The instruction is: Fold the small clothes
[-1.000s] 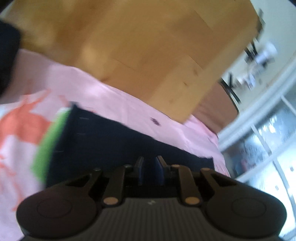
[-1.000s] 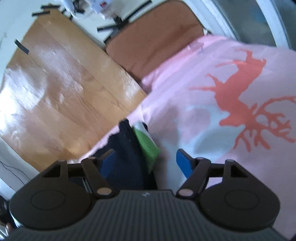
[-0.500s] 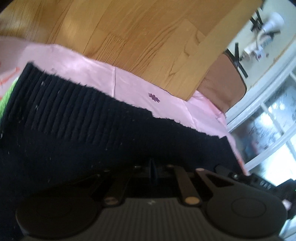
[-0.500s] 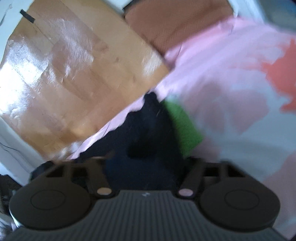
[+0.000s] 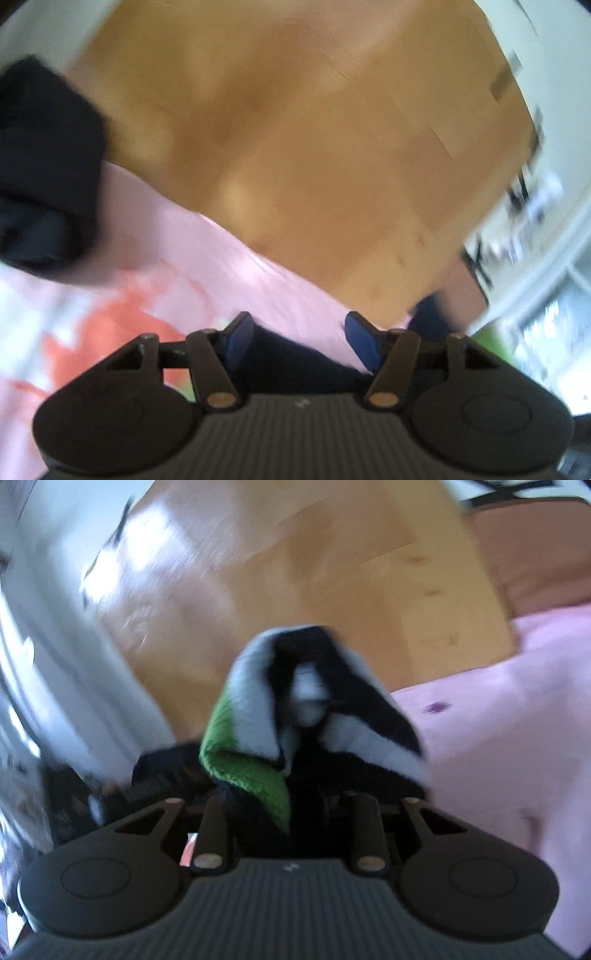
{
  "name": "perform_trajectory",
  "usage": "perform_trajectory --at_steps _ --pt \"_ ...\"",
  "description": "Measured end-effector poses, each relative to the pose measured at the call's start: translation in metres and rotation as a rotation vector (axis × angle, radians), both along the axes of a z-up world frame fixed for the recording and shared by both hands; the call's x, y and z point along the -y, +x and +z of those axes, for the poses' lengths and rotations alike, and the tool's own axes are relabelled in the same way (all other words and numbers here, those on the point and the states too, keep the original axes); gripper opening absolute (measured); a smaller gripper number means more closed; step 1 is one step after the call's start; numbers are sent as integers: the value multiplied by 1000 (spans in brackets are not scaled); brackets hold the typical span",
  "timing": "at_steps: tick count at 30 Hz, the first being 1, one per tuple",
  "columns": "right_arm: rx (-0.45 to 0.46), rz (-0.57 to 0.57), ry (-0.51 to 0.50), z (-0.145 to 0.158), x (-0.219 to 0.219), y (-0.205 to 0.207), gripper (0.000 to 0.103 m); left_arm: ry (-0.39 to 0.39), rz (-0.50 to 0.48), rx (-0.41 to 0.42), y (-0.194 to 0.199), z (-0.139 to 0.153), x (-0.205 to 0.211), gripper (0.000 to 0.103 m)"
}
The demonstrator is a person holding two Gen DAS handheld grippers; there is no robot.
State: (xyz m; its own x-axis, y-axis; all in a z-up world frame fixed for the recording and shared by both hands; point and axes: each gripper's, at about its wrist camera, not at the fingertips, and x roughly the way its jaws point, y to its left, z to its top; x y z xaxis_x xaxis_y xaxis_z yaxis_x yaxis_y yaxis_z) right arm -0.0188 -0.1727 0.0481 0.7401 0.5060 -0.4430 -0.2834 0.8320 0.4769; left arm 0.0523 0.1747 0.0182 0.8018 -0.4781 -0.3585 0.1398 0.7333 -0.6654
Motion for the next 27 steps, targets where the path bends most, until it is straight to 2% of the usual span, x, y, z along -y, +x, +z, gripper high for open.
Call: perform_trajectory --at_steps 3,4,5,6,7,8,9,11,13,15,19,21,22,24,27 --pt "-37 76 -50 -17 -52 13 43 -49 80 1 -2 -22 -34 58" --pt "-61 98 -66 -26 -68 17 46 -49 103 -30 1 -29 -40 57" --pt "-87 116 -87 -35 -81 21 52 -62 113 -73 6 -32 -46 56" --pt "-113 137 -127 -46 -94 24 58 -88 101 -66 8 -32 -50 56" --pt "-91 167 -149 -50 -103 20 63 -107 87 -50 7 -30 -53 57" --pt "-58 208 -157 -47 -108 13 82 -113 83 -29 5 -27 -54 58" --pt "-54 263 -156 -43 -112 8 92 -117 75 -8 2 -24 -54 58" --pt "-34 317 -124 -34 -108 -3 92 -132 44 16 -2 -18 -48 59" --pt "-9 363 -47 -22 -93 -15 91 -138 12 43 -10 -13 -43 59" --pt "42 382 15 -12 -78 -30 86 -127 -23 84 -17 -5 -34 59" --pt "187 229 -11 5 -35 -58 78 -44 -70 129 -24 7 -16 59" --pt "174 151 -13 4 -25 -52 63 16 -86 134 -26 9 -3 59" --pt "150 112 -13 3 -18 -46 59 50 -85 139 -27 10 3 61" --pt "104 76 -13 -3 -13 -27 43 148 -67 152 -30 10 14 62" --pt "5 53 -26 -21 -17 7 38 288 -33 134 -27 3 32 62"
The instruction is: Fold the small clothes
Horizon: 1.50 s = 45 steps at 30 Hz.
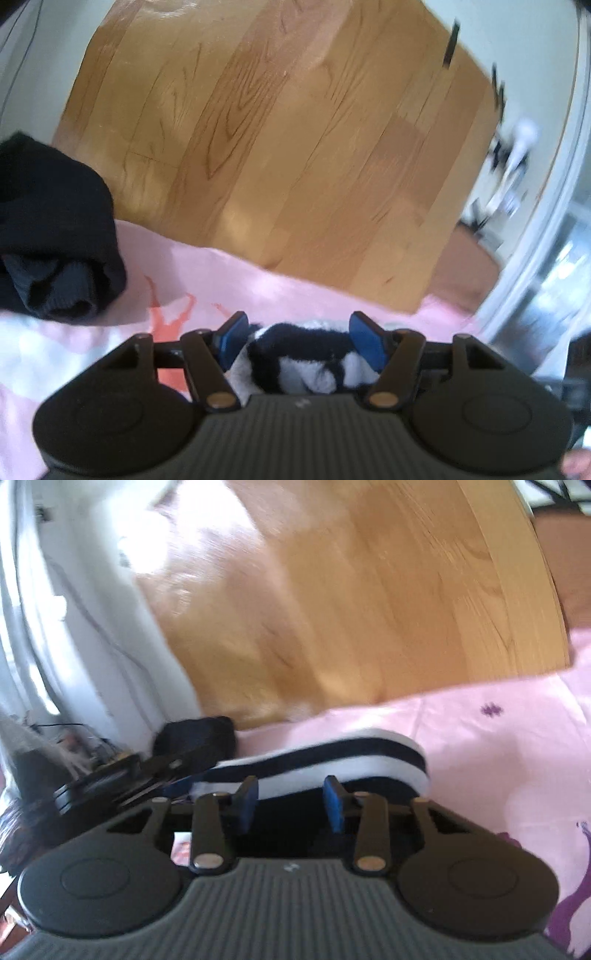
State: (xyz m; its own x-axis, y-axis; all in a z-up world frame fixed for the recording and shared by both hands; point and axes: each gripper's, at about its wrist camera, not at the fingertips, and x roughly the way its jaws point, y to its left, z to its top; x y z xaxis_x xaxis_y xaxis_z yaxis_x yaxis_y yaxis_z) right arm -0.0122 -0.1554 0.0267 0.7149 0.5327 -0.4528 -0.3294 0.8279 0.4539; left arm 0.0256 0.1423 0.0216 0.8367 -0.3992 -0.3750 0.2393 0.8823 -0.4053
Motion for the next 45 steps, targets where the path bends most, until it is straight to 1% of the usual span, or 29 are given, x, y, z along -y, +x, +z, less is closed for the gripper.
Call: perform_trajectory --at_steps 1,2,3,4,5,7,10,12,13,14,15,16,17,18,20,22,24,26,28,30,32,33,34,35,36,38,41,43,45 --pt "-36 5 -5 -9 -3 9 36 37 18 -30 4 -6 4 62" --pt "-59 8 -14 -16 -7 14 26 79 45 -76 12 -13 8 63" --pt "-69 6 -34 -22 -10 18 7 98 62 -113 19 -20 8 65" --pt "-68 3 -43 -28 -9 19 0 76 67 -126 23 -24 5 71" --pt "-67 5 -22 -31 -8 19 1 57 69 -138 26 -26 1 78" --pt "-72 0 -5 -30 -6 19 1 40 78 -154 29 -30 -4 87" --pt "-81 5 12 -24 2 13 1 20 68 -141 24 -28 -8 90" --pt "-95 6 85 -22 9 9 17 -37 51 -147 19 -26 -17 92" --pt "-95 9 125 -20 15 4 24 -90 38 -155 14 -24 -24 94" --pt "-84 10 163 -18 23 -6 40 -130 24 -157 7 -21 -29 97" --pt "-65 5 182 -14 30 -17 51 -165 12 -154 0 -21 -34 100" --pt "-44 -7 174 -11 35 -27 55 -196 -2 -153 -9 -21 -38 103" --pt "-20 -29 141 -8 41 -38 65 -217 -17 -156 -15 -24 -40 103" --pt "4 -49 103 -6 44 -47 80 -242 -40 -170 -19 -27 -41 103" --pt "21 -46 63 -9 50 -53 87 -276 -86 -205 -21 -31 -38 103" --pt "-33 -17 67 -19 49 -43 87 -272 -106 -238 -17 -36 -31 103" --pt "-96 -5 89 -32 46 -28 87 -274 -110 -302 -9 -45 -25 103" --pt "-156 23 132 -45 41 -9 86 -281 -134 -303 -8 -49 -18 103" --pt "-169 55 202 -51 39 4 87 -274 -183 -302 -6 -49 -6 103" --pt "-174 92 197 -50 27 14 84 -237 -205 -286 -5 -50 9 102" --pt "-193 111 211 -49 14 26 82 -225 -180 -282 2 -50 15 92" --pt "-210 97 224 -48 14 29 70 -248 -177 -302 9 -51 12 83" --pt "-237 93 248 -49 12 38 65 -266 -156 -319 15 -48 8 74" --pt "-251 96 278 -49 11 46 54 -267 -135 -310 19 -42 4 72" --pt "-246 102 289 -45 9 49 48 -257 -120 -269 22 -32 1 72" --pt "-176 138 290 -26 -3 60 44 -228 -85 -169 30 -6 -7 72" --pt "-51 195 303 6 -29 92 44 -186 -12 -59 53 29 -23 72" --pt "-6 217 314 19 -47 122 44 -155 45 -23 79 37 -33 72" --pt "39 222 272 23 -71 157 44 -131 101 -39 111 31 -40 73"
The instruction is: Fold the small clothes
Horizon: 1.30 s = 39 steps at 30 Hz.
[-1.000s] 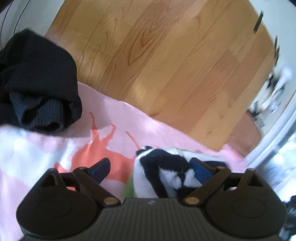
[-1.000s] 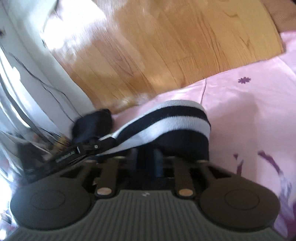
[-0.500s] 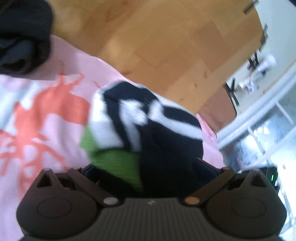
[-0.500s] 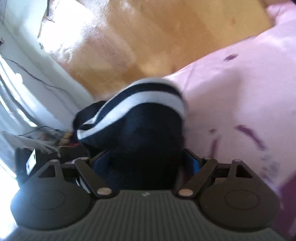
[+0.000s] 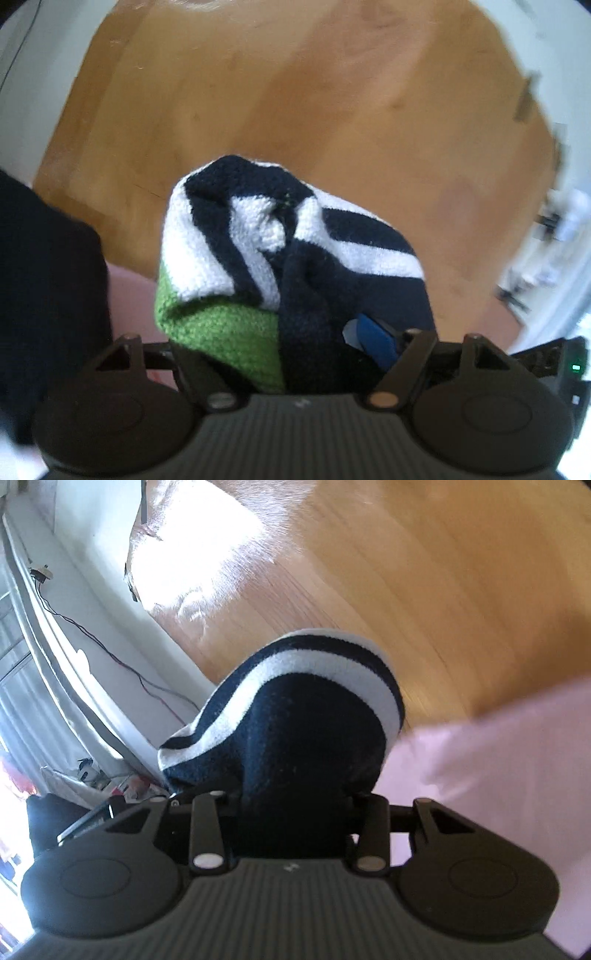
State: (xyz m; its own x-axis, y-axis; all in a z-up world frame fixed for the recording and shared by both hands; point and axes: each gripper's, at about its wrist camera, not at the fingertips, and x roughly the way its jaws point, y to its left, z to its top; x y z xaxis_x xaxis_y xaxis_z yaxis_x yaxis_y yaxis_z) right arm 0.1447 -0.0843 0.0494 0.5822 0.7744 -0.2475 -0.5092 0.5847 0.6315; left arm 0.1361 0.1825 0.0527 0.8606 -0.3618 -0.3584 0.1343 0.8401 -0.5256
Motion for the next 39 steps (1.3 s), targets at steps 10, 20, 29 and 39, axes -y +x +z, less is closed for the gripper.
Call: perform_trajectory --at_steps 10,20,29,39 --pt "-223 -3 -123 -85 -65 121 49 125 140 -114 72 -61 3 68" --pt "-101 -169 -184 -46 -33 34 72 249 203 -34 -52 -35 26 85" --pt "-66 -252 -466 -57 -10 -107 72 383 243 -95 -141 -58 76 93" --pt "44 -315 -499 -60 21 -176 77 521 272 -96 -187 -58 120 93"
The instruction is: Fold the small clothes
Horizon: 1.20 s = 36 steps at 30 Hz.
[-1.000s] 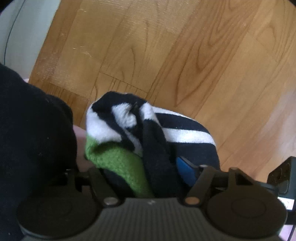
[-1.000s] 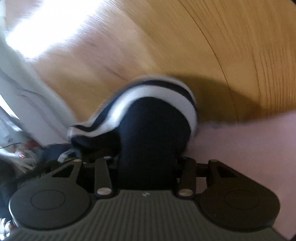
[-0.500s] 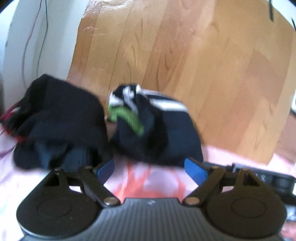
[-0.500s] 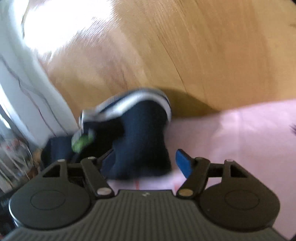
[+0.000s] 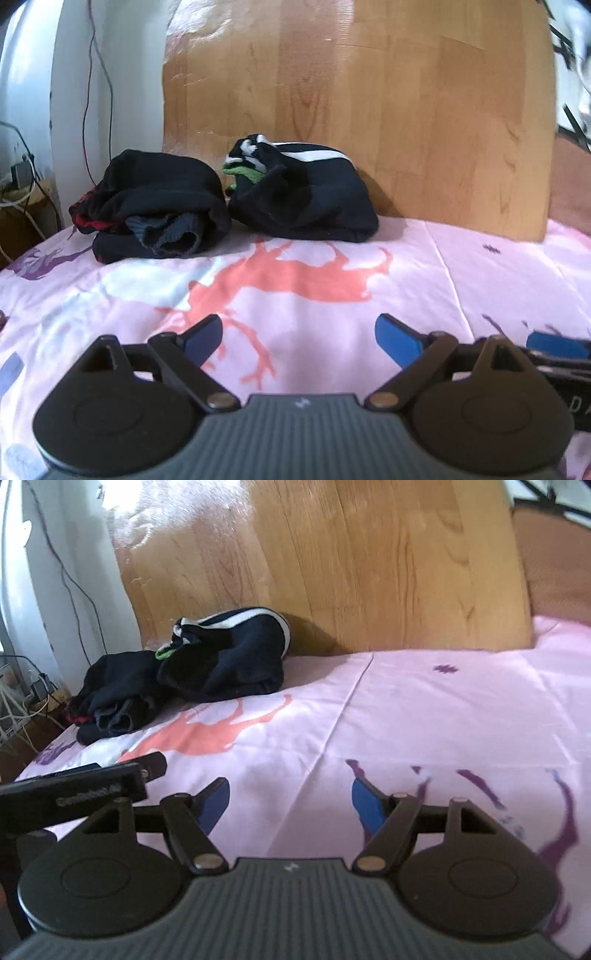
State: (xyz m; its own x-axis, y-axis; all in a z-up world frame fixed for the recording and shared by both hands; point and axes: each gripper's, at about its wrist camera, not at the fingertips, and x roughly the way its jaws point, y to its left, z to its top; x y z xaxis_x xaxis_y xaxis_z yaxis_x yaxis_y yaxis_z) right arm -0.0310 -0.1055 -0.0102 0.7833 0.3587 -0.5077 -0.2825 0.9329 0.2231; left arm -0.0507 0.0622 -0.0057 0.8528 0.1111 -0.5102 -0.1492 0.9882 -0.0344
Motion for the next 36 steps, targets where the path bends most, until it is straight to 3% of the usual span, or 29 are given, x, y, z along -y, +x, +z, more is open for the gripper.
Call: perform_trajectory --at_steps 4,15,19,36 --pt "50 11 4 3 4 -15 77 69 19 34 -11 0 11 93" --pt "110 -6 69 6 20 -28 85 77 60 15 -12 0 9 96" --pt "106 -32 103 5 24 -26 86 82 76 25 -14 0 10 103" --pt "15 -69 201 0 45 -14 90 64 125 53 -18 2 3 103"
